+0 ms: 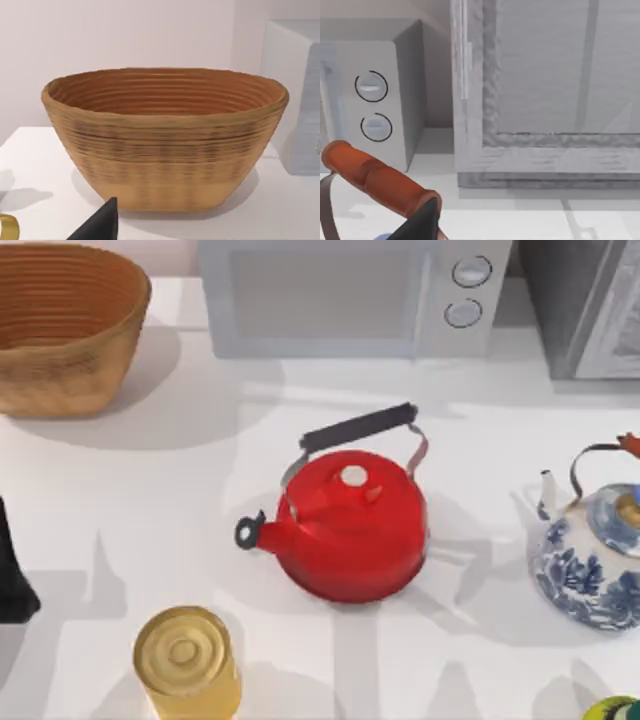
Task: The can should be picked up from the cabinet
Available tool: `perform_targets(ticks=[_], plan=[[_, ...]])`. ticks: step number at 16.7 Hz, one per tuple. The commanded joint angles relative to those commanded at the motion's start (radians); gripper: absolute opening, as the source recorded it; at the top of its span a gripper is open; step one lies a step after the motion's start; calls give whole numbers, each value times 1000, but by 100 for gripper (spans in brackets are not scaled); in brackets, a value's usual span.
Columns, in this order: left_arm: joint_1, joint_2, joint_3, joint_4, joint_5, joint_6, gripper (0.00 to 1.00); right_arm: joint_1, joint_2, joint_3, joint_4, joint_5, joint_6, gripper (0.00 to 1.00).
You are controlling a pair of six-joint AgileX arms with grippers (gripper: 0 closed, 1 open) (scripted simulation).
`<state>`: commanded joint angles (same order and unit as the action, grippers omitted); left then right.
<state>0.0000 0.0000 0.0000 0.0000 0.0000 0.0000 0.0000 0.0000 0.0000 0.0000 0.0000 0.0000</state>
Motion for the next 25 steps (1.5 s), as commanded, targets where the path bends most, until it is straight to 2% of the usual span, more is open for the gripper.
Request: perform_targets(ticks=[4,8,21,25], plan=[[0,0,0,0,0,0,100,3,25,32,-6,6,1,100],[0,0,0,0,0,0,100,21,176,219,-49,32,3,100],[0,0,0,0,0,0,100,143,1052,1364,-332,158,13,100],[0,0,0,0,0,0,100,172,1241,1628,-391,185,15,100]])
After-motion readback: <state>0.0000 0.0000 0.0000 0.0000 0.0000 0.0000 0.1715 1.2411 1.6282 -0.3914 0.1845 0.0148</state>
